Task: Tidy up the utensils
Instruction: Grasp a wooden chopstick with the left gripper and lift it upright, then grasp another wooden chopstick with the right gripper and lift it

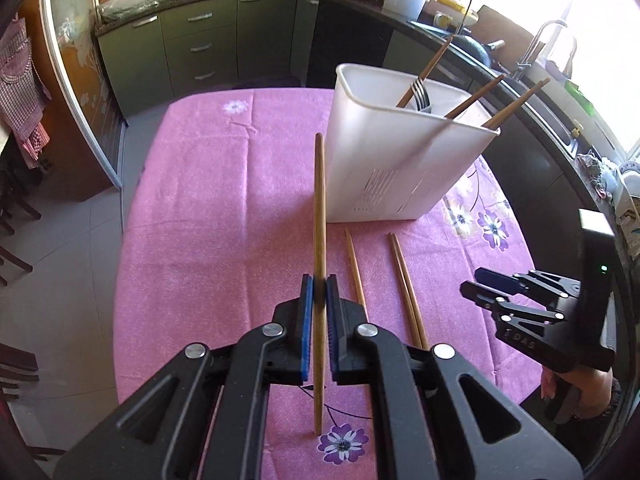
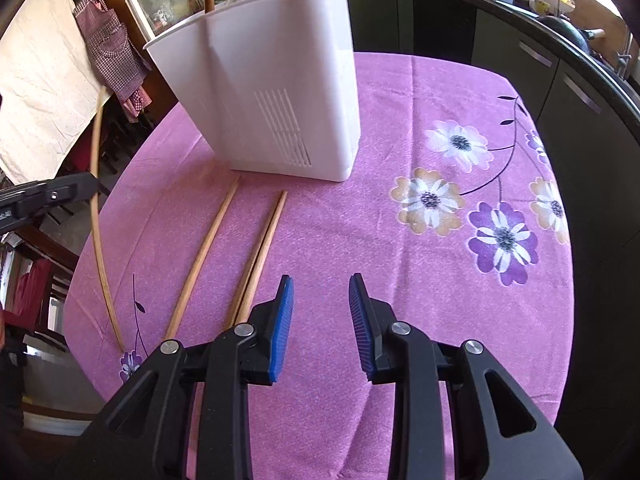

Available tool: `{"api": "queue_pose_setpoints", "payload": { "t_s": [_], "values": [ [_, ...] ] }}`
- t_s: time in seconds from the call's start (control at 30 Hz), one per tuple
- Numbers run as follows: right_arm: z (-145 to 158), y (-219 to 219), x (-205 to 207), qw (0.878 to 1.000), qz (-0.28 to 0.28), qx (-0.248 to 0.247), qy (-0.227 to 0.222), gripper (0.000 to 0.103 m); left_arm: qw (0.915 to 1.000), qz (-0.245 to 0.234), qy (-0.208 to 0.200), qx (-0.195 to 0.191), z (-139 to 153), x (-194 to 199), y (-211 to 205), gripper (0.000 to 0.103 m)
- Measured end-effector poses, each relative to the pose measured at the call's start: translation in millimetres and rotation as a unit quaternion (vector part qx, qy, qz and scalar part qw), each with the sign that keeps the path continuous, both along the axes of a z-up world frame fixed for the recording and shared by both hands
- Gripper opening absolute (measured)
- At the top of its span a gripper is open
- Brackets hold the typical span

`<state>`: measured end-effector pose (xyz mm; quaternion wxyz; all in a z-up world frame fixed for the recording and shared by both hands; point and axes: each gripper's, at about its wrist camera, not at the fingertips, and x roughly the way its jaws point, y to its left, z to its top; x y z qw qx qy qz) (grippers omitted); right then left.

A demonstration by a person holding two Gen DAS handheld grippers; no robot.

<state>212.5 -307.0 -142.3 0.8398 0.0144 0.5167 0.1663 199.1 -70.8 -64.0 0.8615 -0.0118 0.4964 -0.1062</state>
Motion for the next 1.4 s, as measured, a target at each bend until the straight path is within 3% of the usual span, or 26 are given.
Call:
{"api": "queue_pose_setpoints", "payload": {
  "t_s": [0.23, 0.3, 0.83, 1.23, 1.4],
  "values": [
    [-15, 31, 16, 0.999, 0.019, -0.005, 0.031, 0.029, 0.9994, -0.006, -0.035, 0.0, 21, -26, 13, 0.007],
    [-18, 36, 20, 0.999, 0.019, -0.018, 0.035, 0.024, 0.9993, -0.008, -0.036, -0.002, 21, -29, 14, 0.007],
    [-28, 56, 26, 0.998, 0.026, -0.039, 0.052, 0.023, 0.999, -0.019, -0.039, -0.003, 21, -31, 12, 0.007],
    [-31, 85, 27, 0.994, 0.031, -0.099, 0.04, 0.023, 0.9989, -0.022, -0.043, -0.002, 22, -31, 12, 0.007],
    [-32, 97, 25, 0.993, 0.037, -0.103, 0.032, 0.01, 0.9988, -0.024, -0.043, -0.001, 22, -32, 12, 0.007]
  ]
}}
